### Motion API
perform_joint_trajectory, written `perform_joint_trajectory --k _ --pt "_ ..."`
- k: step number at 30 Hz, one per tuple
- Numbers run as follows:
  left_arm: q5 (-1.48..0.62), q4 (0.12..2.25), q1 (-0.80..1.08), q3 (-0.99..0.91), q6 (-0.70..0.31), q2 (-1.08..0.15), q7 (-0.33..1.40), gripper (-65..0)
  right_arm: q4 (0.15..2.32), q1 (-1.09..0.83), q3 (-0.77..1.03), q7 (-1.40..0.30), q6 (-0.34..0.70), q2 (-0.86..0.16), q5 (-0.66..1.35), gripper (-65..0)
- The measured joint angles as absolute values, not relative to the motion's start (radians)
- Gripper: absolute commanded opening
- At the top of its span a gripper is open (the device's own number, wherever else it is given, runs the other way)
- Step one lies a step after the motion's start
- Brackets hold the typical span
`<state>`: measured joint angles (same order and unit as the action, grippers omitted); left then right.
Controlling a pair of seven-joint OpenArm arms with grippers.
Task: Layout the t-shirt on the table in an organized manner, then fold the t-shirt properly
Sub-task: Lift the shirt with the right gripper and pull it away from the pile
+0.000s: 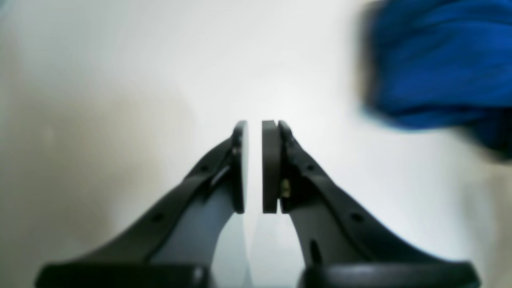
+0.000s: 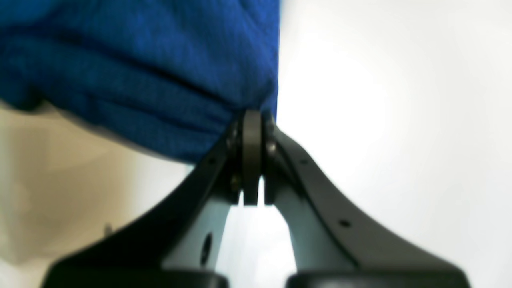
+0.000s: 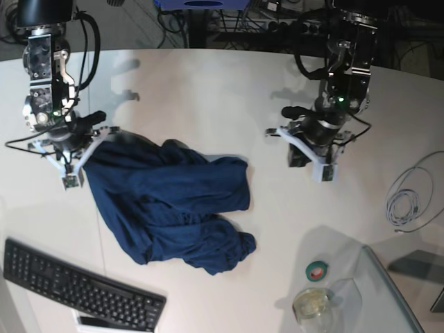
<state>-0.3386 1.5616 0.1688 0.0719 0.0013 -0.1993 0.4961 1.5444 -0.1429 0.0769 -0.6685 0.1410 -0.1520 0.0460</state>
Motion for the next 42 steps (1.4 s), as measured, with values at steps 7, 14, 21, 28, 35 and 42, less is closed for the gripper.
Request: perform_joint_trajectory --k 7,14,21,28,35,42 --pt "-0.330 1.468 0.013 0.198 0.016 -0.142 0.505 -60.1 1.582 -0.143 0.157 -0.744 0.141 -0.143 0.054 -33.9" --pt "-0.337 1.217 -0.142 0.279 0.006 -0.036 0.486 -60.7 1.617 -0.061 0.169 -0.755 0.182 -0.104 0.054 -30.5" --pt "-0.229 1.135 -0.103 0.420 0.003 -0.051 0.469 -60.9 1.267 0.248 0.156 -0.688 0.270 -0.116 0.034 -30.8" --pt "-0.187 1.387 0.099 0.416 0.005 -0.164 0.492 -60.9 0.999 0.387 -0.054 -0.653 0.271 -0.110 0.045 -30.8" --pt "-0.191 1.437 0.123 0.417 0.003 -0.175 0.492 -60.9 0.849 0.420 -0.131 -0.510 0.171 -0.122 0.045 -30.9" --pt "-0.191 1.514 0.176 0.390 0.000 -0.185 0.498 -60.9 0.783 0.445 -0.127 -0.460 0.165 -0.161 0.044 -65.0"
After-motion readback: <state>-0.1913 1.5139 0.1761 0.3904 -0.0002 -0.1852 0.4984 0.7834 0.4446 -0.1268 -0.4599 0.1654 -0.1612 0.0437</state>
